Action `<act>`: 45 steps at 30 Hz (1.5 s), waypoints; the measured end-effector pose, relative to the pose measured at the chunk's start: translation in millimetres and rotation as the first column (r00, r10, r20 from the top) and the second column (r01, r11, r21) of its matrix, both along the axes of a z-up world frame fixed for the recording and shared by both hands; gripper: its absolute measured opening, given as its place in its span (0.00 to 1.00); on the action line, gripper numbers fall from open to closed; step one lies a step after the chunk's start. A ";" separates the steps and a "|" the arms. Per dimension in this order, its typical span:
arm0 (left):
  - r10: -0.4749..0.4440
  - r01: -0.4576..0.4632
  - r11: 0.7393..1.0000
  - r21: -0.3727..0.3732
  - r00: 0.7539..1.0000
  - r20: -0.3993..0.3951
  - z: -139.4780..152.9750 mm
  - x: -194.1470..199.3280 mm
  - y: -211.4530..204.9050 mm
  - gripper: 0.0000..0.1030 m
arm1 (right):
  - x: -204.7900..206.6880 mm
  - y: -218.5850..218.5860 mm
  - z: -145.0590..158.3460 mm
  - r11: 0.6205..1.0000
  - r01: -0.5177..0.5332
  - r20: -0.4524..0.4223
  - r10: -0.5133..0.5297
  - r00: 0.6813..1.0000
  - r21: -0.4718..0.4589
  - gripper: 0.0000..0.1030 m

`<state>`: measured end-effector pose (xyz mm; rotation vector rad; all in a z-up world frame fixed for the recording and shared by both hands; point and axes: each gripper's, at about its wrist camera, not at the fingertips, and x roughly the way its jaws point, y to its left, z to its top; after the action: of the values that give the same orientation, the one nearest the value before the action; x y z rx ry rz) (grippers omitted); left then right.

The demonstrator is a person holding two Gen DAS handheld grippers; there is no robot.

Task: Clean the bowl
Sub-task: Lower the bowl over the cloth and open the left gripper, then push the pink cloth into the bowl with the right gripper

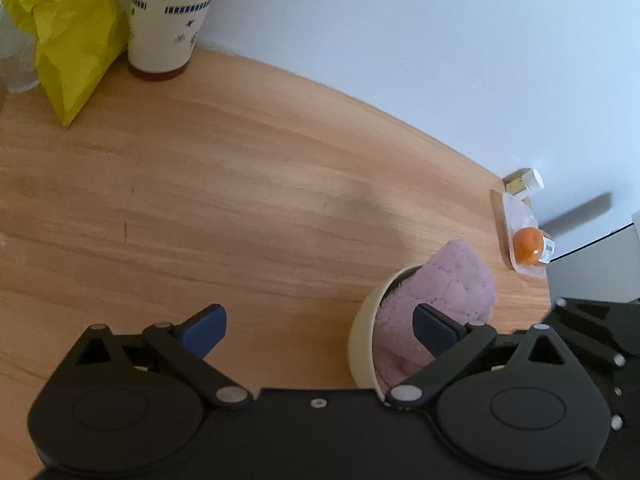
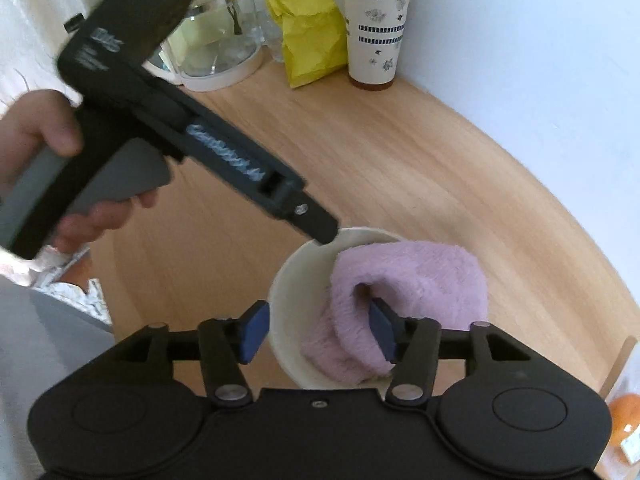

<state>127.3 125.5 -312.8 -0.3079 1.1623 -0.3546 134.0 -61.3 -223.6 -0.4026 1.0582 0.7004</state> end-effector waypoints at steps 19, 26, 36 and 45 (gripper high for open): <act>-0.215 0.127 0.950 0.285 0.929 0.300 93.1 26.7 -37.3 0.99 | 20.2 -35.9 22.6 0.998 -0.064 0.102 0.064 0.993 -0.005 0.66; -0.163 0.097 0.967 0.236 0.947 0.278 111.8 39.0 -61.9 0.98 | 14.8 -19.4 10.7 0.961 -0.252 0.123 0.266 0.956 -0.116 0.62; -0.176 0.135 0.970 0.203 0.963 0.203 110.0 67.5 -85.0 0.58 | 11.4 -17.4 -14.0 0.924 -0.349 0.037 0.358 0.933 -0.157 0.39; -0.223 0.201 0.965 0.167 0.967 0.123 101.4 101.8 -77.7 0.26 | 20.2 -5.2 -31.8 0.928 -0.334 -0.030 0.333 0.942 -0.168 0.25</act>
<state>229.1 47.8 -211.5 -0.0221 1.0785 -0.4649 154.2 -66.5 -255.4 -0.7438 1.0650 0.9142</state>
